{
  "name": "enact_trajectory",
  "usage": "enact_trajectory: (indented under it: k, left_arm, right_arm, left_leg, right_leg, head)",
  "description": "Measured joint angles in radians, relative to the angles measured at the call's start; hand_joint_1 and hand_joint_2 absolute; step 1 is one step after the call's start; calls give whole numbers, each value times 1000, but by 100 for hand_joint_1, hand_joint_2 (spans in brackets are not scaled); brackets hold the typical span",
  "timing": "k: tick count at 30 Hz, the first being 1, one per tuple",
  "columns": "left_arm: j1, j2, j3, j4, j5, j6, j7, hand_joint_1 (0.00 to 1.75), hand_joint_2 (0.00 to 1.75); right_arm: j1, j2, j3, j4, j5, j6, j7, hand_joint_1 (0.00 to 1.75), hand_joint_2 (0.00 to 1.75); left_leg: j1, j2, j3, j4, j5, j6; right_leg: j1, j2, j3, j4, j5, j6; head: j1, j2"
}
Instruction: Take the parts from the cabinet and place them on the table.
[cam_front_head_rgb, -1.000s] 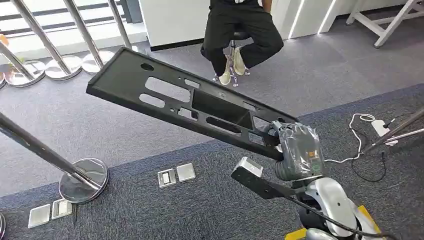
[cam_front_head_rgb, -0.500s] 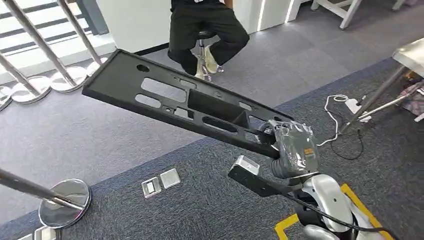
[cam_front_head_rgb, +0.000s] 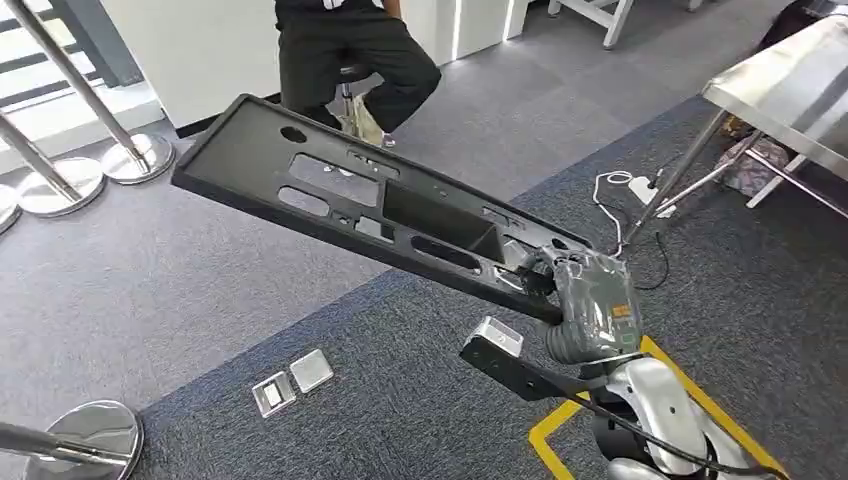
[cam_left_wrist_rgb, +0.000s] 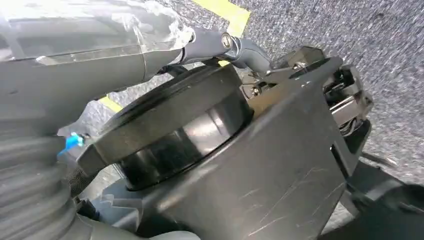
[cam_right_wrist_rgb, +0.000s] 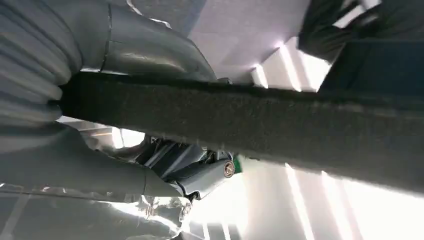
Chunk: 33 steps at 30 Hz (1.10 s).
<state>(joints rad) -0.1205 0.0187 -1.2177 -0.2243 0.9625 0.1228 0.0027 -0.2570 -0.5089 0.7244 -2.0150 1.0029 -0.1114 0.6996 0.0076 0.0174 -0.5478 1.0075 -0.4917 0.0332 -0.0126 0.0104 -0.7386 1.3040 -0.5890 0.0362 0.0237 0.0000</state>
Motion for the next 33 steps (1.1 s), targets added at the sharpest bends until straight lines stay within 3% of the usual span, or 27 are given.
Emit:
enact_trajectory:
  k: [1, 2, 3, 4, 5, 6, 7, 9, 10, 11, 12, 14, 15, 16, 17, 19, 20, 21, 23, 25, 26, 27, 28, 30, 31, 32, 33]
  left_arm:
    - [0, 0, 0, 0, -1, 0, 0, 0, 175]
    - [0, 0, 0, 0, -2, 0, 1, 0, 175]
    - [-1, 0, 0, 0, -2, 0, 1, 0, 175]
    - [-1, 0, 0, 0, -2, 0, 2, 0, 175]
    - [-1, 2, 0, 0, -2, 0, 3, 0, 175]
    - [-1, 4, 0, 1, -3, 1, 3, 0, 175]
    - [-1, 4, 0, 1, -3, 1, 3, 0, 175]
    - [-2, 4, 0, 1, -3, 2, 4, 0, 175]
    - [-3, 4, 0, 1, -4, 2, 6, 0, 175]
    - [-3, 5, 0, 1, -6, 2, 6, 0, 175]
    - [-2, 5, 0, 1, -7, 2, 6, 0, 175]
    - [-2, 5, 0, 1, -6, 2, 5, 0, 175]
    - [-3, 5, 0, 0, -6, 2, 2, 0, 175]
    - [-7, 5, 0, 0, -6, 1, 2, 0, 175]
    - [-8, 5, 0, 0, -6, 0, 2, 0, 175]
    - [-6, 5, 0, 0, -8, 0, 3, 0, 175]
    - [-6, 5, -1, 0, -10, 0, 4, 0, 175]
    - [-3, 5, -2, 0, -12, 0, 7, 0, 175]
    - [-1, 5, -4, 0, -16, 0, 7, 0, 175]
    - [-4, 5, -6, 0, -18, -5, 7, 0, 175]
    - [-6, 2, -8, -2, -18, -6, 7, 0, 175]
    - [-7, 3, -8, -2, -18, -7, 7, 0, 175]
    - [-6, 3, -9, -2, -18, -7, 7, 0, 175]
    - [-3, 3, -9, -2, -17, -8, 7, 0, 175]
    - [-3, 3, -9, -2, -17, -8, 7, 0, 175]
    - [-3, 3, -9, -2, -16, -8, 7, 0, 175]
    - [-5, 3, -9, -2, -16, -8, 7, 0, 175]
  right_arm:
    - [2, 0, 0, 1, 1, 0, 0, 175, 175]
    - [5, 0, 0, 1, 3, 0, 0, 175, 175]
    - [6, 0, 0, 2, 4, 0, 0, 175, 175]
    - [6, 0, 0, 1, 6, 0, 0, 175, 175]
    - [6, 0, -1, 1, 7, 2, 0, 175, 175]
    - [7, 0, -1, 1, 9, 3, 0, 175, 175]
    - [7, 0, -1, 1, 11, 5, 0, 175, 175]
    - [8, 0, -1, 1, 13, 6, 0, 175, 175]
    - [8, 0, -1, 0, 13, 6, 0, 175, 175]
    - [8, 0, -1, -2, 14, 6, 0, 175, 175]
    - [6, 0, -1, -3, 15, 6, 0, 175, 175]
    - [7, 0, -1, -3, 15, 7, 0, 175, 175]
    - [7, 1, -1, -3, 15, 8, 0, 175, 175]
    - [8, 1, -1, -3, 15, 9, 0, 175, 175]
    - [8, 1, -1, -3, 15, 11, 0, 175, 175]
    - [8, 2, -1, -3, 15, 13, 0, 175, 175]
    - [8, 2, -1, -3, 19, 15, 0, 175, 175]
    - [9, 3, -1, -3, 22, 17, 0, 175, 175]
    - [17, 3, -3, -3, 24, 21, 0, 175, 175]
    - [24, 3, -4, -3, 24, 21, 0, 175, 175]
    - [27, 3, -6, -4, 24, 21, 0, 175, 175]
    - [24, 4, -8, -5, 24, 21, 0, 175, 175]
    - [22, 4, -10, -5, 25, 22, 0, 175, 175]
    - [25, 6, -10, -5, 24, 22, 0, 175, 175]
    - [26, 6, -11, -5, 24, 22, 0, 175, 175]
    - [26, 6, -11, -5, 24, 23, 0, 175, 175]
    - [27, 6, -13, -5, 24, 23, -1, 175, 175]
  left_leg:
    - [1, 10, 1, 0, -2, -2]
    - [2, 20, 4, 1, -5, -5]
    - [4, 30, 8, 1, -9, -9]
    - [6, 38, 13, 3, -13, -14]
    - [3, 44, 18, 5, -19, -21]
    - [-3, 49, 19, 7, -24, -29]
    - [-4, 53, 21, 7, -25, -33]
    - [-3, 67, 30, 3, -28, -44]
    - [0, 71, 35, 3, -34, -53]
    - [4, 39, 36, 23, -49, -60]
    - [4, 9, 13, 73, -81, -60]
    - [2, -8, -67, 235, -158, -60]
    - [0, -10, -102, 304, -177, -59]
    - [-3, -11, -116, 328, -171, -57]
    - [-5, -12, -107, 303, -140, -51]
    - [-7, -24, -48, 158, -44, -38]
    - [-8, -52, -15, 70, 2, -31]
    - [-8, -95, -8, 40, -6, -26]
    - [-10, -81, -4, 19, -9, -27]
    - [-9, -65, 0, 11, -5, -17]
    - [1, -46, 7, -3, 3, -12]
    - [0, -41, 12, -12, 5, -7]
    - [1, -28, 12, -13, 6, -6]
    - [1, -4, 12, -12, 5, -5]
    - [1, 6, 12, -12, 3, -6]
    - [3, 17, 13, -11, 0, -8]
    - [6, 27, 15, -8, -3, -13]
  right_leg:
    - [-4, -2, -7, 9, 10, 4]
    - [-8, -5, 11, -29, 42, 8]
    - [-12, -12, 49, -107, 87, 11]
    - [-14, -29, 99, -204, 132, 12]
    - [-12, -70, 132, -276, 140, 15]
    - [-3, -76, 132, -276, 134, 3]
    - [-3, -60, 131, -275, 134, -9]
    - [3, -43, 128, -272, 129, -22]
    - [-3, -34, 132, -278, 131, -33]
    - [-6, -28, 136, -281, 133, -38]
    - [-5, -22, 137, -281, 132, -46]
    - [0, -7, 137, -280, 131, -53]
    - [3, 4, 137, -280, 130, -54]
    - [5, 15, 139, -279, 130, -55]
    - [7, 28, 143, -279, 129, -56]
    - [9, 52, 149, -278, 129, -55]
    - [9, 63, 150, -278, 128, -54]
    - [13, 72, 145, -275, 126, -50]
    - [5, 92, 134, -273, 131, -40]
    - [5, 111, 133, -278, 135, -28]
    - [3, 100, 132, -266, 127, -26]
    - [10, 46, 117, -234, 101, -20]
    - [8, 21, 85, -172, 64, -16]
    - [0, 2, 13, -25, 4, -7]
    - [-5, -1, -8, 14, 0, -2]
    - [-9, -4, -4, 5, 20, 2]
    - [-13, -8, 26, -55, 61, 6]
  head:
    - [4, 0]
    - [8, 0]
    - [11, 0]
    - [15, 0]
    - [19, 0]
    - [26, 0]
    - [23, 0]
    - [10, 0]
    - [10, 0]
    - [6, 0]
    - [-5, 0]
    - [-21, 0]
    - [-24, 0]
    - [-26, 0]
    - [-28, 0]
    - [-34, 0]
    - [-35, 0]
    - [-35, 0]
    - [-32, 0]
    - [-36, 0]
    - [-36, 0]
    - [-25, 0]
    - [-14, 0]
    - [-8, 0]
    - [-5, 0]
    - [-3, 0]
    - [0, 0]
